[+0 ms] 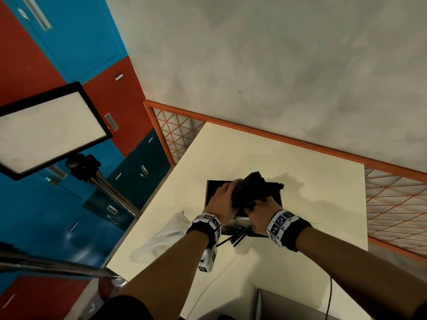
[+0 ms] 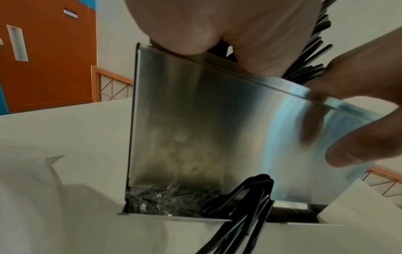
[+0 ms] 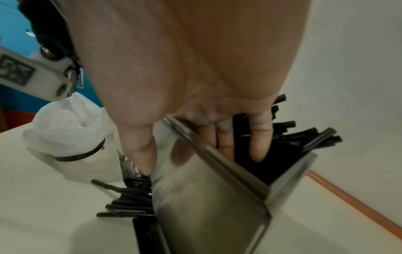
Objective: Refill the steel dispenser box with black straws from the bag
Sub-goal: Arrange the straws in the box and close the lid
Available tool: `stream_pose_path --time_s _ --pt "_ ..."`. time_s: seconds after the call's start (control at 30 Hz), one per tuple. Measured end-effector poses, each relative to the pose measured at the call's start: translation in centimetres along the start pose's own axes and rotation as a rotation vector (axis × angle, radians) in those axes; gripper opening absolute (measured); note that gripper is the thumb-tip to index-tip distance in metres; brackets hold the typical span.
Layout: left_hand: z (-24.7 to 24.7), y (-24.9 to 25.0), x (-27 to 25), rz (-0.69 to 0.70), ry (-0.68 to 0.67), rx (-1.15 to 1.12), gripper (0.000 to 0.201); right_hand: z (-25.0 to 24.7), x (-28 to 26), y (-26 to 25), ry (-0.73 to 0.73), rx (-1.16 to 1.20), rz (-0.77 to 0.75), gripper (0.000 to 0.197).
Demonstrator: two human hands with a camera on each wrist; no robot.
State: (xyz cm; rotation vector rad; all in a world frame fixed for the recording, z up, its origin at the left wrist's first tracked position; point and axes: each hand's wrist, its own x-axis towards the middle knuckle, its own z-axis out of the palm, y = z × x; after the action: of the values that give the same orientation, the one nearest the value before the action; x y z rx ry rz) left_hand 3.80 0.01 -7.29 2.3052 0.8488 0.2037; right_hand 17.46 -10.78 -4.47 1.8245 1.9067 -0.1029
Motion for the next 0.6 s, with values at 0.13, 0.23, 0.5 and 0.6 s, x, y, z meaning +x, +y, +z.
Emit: stream_pose_path --time_s 0.13,0.23,0.5,0.6 --pt "0.0 0.1 -0.1 -0.005 0.003 0.004 0.085 -0.4 0.4 -0.4 -0.013 0.045 0.030 0.039" --pt "0.0 0.0 -0.1 -0.008 0.000 0.005 0.085 -0.6 0.2 -0.5 -0.011 0.033 0.030 0.035" --pt "-0.1 0.1 -0.1 -0.012 -0.002 -0.006 0.082 -1.8 0.7 -1.8 -0.252 -0.128 0.134 0.037" --pt "-0.1 0.1 0.0 -0.015 -0.010 0.000 0.082 -1.7 0.5 -2.2 -0.268 -0.095 0.155 0.038"
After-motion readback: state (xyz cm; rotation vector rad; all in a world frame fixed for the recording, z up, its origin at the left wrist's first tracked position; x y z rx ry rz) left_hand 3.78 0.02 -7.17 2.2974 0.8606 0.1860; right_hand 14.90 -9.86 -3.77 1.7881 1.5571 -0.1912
